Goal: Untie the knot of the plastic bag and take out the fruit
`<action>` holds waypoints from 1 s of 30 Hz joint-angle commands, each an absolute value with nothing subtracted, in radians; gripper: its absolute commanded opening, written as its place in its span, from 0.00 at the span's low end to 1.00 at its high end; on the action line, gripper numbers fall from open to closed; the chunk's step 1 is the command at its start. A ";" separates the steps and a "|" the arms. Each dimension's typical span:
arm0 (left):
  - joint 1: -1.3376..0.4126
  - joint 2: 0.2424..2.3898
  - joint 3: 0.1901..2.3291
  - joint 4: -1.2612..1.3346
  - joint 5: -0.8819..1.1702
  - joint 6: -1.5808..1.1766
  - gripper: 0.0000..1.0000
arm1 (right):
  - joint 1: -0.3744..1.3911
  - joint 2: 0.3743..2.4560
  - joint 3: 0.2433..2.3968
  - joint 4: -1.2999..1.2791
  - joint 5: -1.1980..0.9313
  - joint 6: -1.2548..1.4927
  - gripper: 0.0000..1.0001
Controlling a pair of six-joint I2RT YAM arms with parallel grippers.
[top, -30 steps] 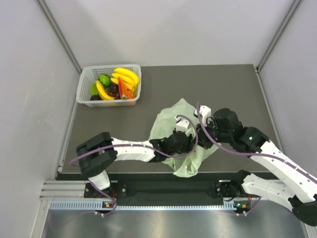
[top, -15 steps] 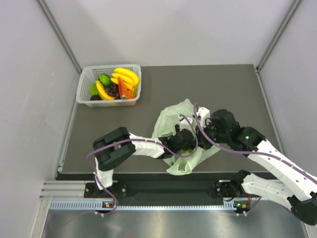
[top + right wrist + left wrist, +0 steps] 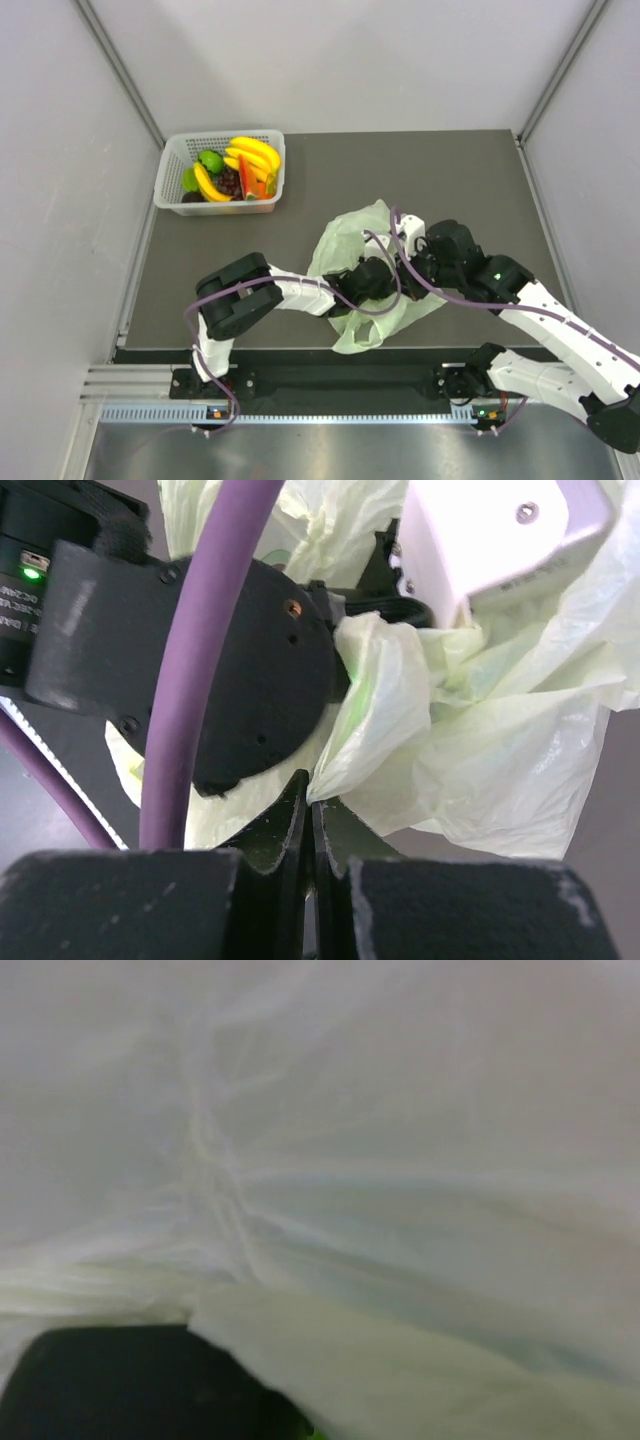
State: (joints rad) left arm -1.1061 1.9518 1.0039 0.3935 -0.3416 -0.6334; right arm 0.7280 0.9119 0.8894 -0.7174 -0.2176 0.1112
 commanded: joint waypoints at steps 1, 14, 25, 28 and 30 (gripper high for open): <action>-1.083 1.901 0.939 0.333 -0.331 -0.644 0.00 | 0.730 0.905 0.905 -0.676 -0.209 0.127 0.00; -1.086 1.274 0.868 -0.105 -0.302 -0.618 0.00 | 0.727 1.020 0.920 -0.571 0.164 0.253 0.00; -1.085 1.056 0.904 -0.314 -0.258 -0.568 0.00 | 0.683 1.175 0.997 -0.489 0.403 0.264 0.00; -1.083 1.017 0.885 -0.290 -0.247 -0.575 0.00 | 0.652 1.180 1.009 -0.511 0.518 0.273 0.00; -1.085 0.994 0.881 -0.282 -0.288 -0.578 0.00 | 0.629 1.161 1.023 -0.541 0.613 0.301 0.00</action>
